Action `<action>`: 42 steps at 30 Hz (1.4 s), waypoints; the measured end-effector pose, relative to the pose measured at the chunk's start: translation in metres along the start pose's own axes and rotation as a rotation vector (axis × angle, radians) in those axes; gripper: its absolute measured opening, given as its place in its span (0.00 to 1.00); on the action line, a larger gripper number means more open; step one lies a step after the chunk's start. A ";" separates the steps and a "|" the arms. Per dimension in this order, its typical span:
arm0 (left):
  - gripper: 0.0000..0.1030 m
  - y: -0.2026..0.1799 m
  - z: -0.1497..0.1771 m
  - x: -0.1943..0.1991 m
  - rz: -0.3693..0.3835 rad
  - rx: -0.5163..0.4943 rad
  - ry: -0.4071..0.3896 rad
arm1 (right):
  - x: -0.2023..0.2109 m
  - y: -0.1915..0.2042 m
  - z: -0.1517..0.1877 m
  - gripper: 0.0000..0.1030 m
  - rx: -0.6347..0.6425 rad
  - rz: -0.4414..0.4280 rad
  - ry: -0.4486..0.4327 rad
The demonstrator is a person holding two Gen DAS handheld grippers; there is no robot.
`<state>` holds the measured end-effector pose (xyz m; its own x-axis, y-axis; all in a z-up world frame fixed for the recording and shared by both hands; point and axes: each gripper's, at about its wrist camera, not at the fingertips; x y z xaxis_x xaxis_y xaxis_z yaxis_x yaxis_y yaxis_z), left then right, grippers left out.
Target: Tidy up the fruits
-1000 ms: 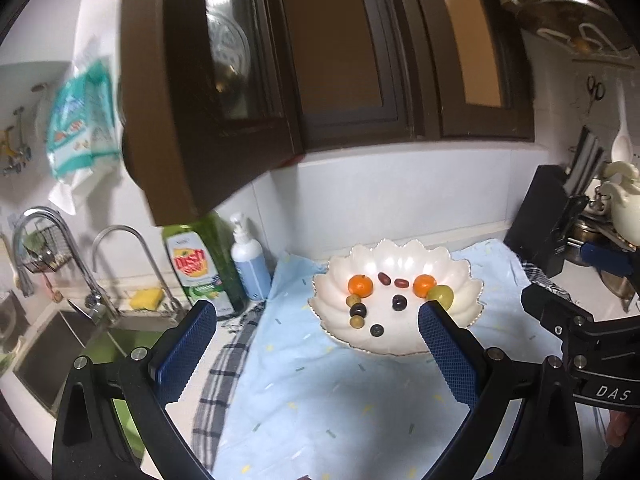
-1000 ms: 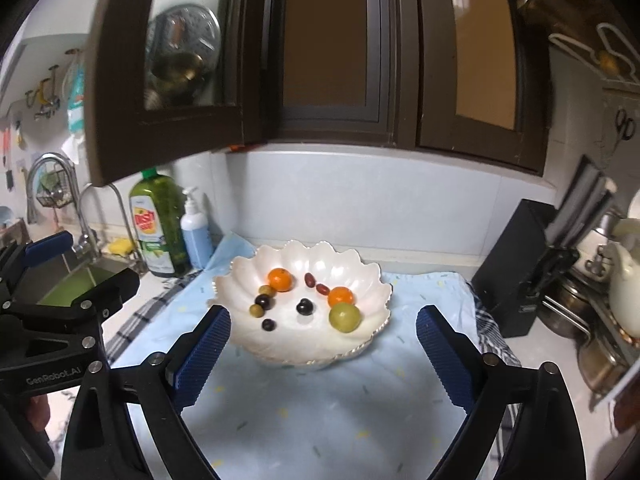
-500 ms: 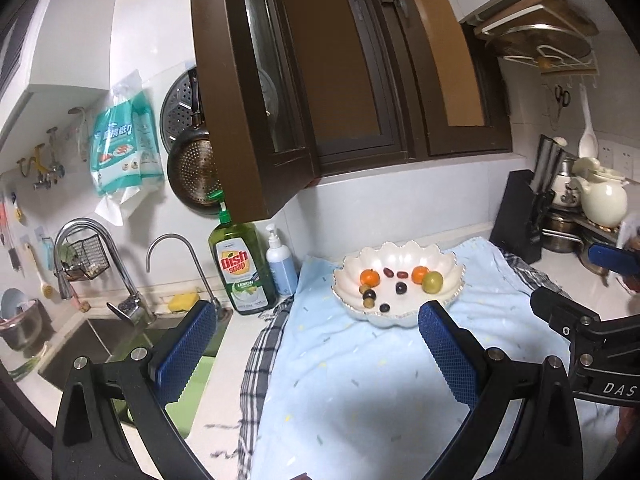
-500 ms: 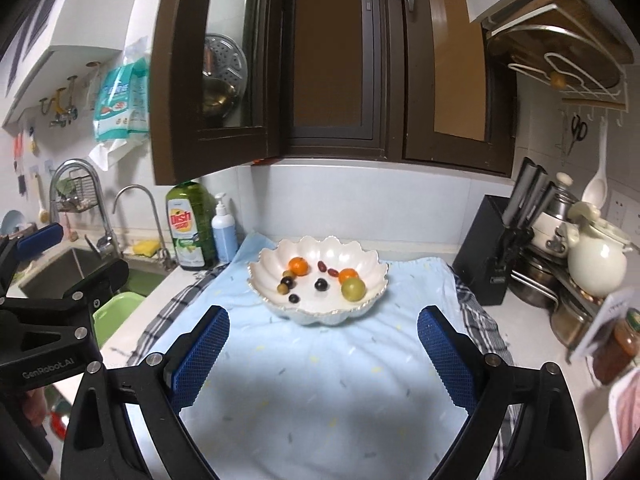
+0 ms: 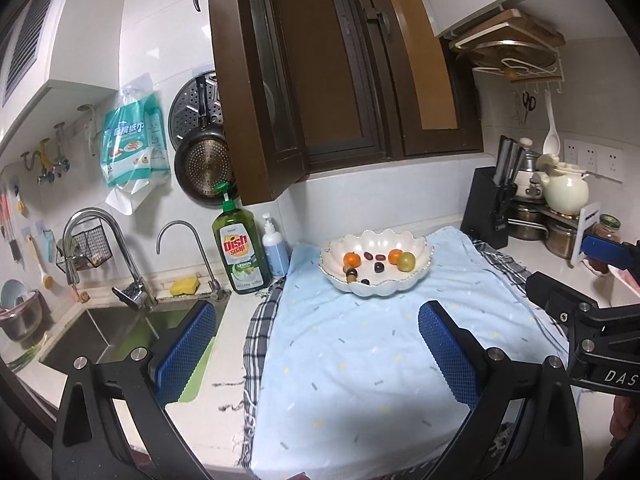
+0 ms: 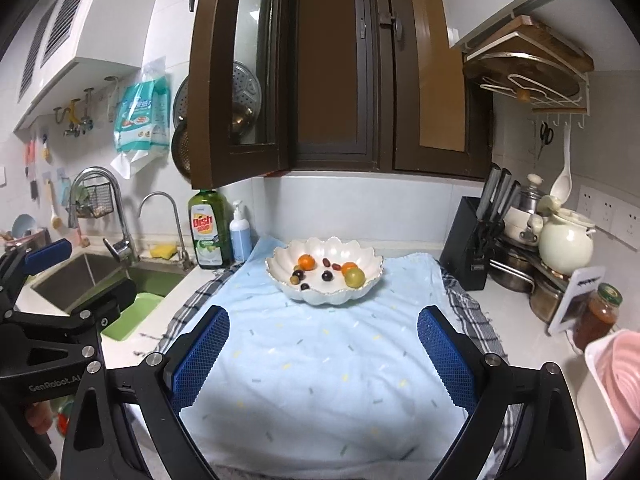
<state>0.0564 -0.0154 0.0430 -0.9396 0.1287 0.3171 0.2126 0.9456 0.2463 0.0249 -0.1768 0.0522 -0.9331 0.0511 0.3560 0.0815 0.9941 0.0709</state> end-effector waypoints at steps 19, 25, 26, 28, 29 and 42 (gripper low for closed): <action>1.00 -0.001 0.021 0.047 0.032 -0.005 -0.008 | 0.048 0.008 0.024 0.93 -0.010 0.007 0.006; 1.00 0.001 0.019 0.055 0.037 -0.001 -0.027 | 0.056 0.010 0.025 0.93 -0.007 0.015 -0.004; 1.00 0.001 0.019 0.056 0.037 -0.002 -0.029 | 0.056 0.010 0.025 0.94 -0.006 0.015 -0.005; 1.00 0.001 0.019 0.057 0.039 -0.001 -0.030 | 0.057 0.010 0.025 0.93 -0.006 0.016 -0.006; 1.00 0.001 0.019 0.057 0.039 -0.001 -0.030 | 0.057 0.010 0.025 0.93 -0.004 0.013 -0.005; 1.00 -0.001 0.019 0.061 0.042 -0.003 -0.035 | 0.058 0.010 0.026 0.93 -0.005 0.014 -0.006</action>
Point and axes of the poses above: each gripper's, at about its wrist camera, not at the fingertips, and x roughly against the way its jaws point, y to its left, z to its underside, and after that the axes turned 6 degrees about -x, right-handed
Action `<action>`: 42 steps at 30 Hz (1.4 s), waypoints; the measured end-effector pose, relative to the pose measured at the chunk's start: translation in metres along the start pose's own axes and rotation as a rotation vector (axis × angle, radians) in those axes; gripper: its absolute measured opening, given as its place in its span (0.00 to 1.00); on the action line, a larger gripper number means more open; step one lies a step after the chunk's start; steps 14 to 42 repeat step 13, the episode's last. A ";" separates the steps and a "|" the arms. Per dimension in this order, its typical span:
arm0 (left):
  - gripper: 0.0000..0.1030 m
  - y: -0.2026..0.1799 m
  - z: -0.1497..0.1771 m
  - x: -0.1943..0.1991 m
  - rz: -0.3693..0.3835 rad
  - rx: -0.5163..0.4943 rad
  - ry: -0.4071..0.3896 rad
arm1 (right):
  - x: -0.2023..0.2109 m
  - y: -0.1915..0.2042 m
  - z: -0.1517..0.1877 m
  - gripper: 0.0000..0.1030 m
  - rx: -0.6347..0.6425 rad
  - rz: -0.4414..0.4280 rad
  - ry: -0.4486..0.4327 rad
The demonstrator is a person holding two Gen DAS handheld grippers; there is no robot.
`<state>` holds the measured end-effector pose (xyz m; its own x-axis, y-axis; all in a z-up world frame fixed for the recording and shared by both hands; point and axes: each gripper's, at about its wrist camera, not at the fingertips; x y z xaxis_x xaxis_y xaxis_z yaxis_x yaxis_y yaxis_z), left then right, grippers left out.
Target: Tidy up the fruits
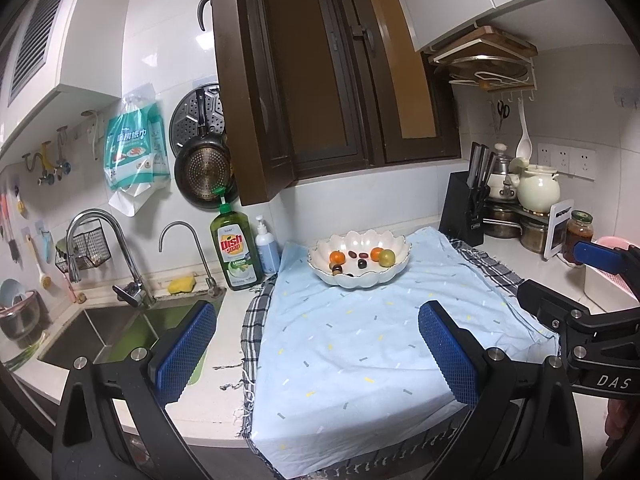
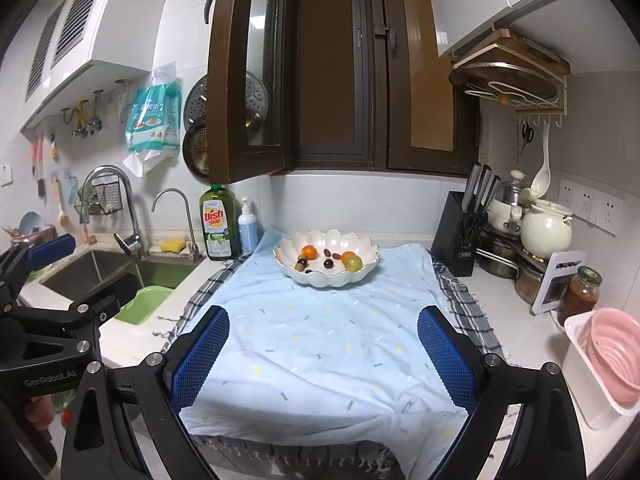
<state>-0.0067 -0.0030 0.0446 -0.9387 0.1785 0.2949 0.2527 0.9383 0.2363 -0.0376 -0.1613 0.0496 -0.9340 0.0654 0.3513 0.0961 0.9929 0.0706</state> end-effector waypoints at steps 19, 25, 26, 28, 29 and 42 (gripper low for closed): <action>1.00 -0.002 -0.003 -0.001 0.013 -0.005 0.004 | 0.002 0.001 0.000 0.93 0.002 0.002 0.000; 1.00 -0.002 -0.003 -0.001 0.013 -0.005 0.004 | 0.002 0.001 0.000 0.93 0.002 0.002 0.000; 1.00 -0.002 -0.003 -0.001 0.013 -0.005 0.004 | 0.002 0.001 0.000 0.93 0.002 0.002 0.000; 1.00 -0.002 -0.003 -0.001 0.013 -0.005 0.004 | 0.002 0.001 0.000 0.93 0.002 0.002 0.000; 1.00 -0.002 -0.003 -0.001 0.013 -0.005 0.004 | 0.002 0.001 0.000 0.93 0.002 0.002 0.000; 1.00 -0.002 -0.003 -0.001 0.013 -0.005 0.004 | 0.002 0.001 0.000 0.93 0.002 0.002 0.000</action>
Point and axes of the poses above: each gripper's, at about its wrist camera, not at the fingertips, and x roughly against the way its jaws point, y to its left, z to its underside, and after that the axes turned 6 degrees about -x, right-handed
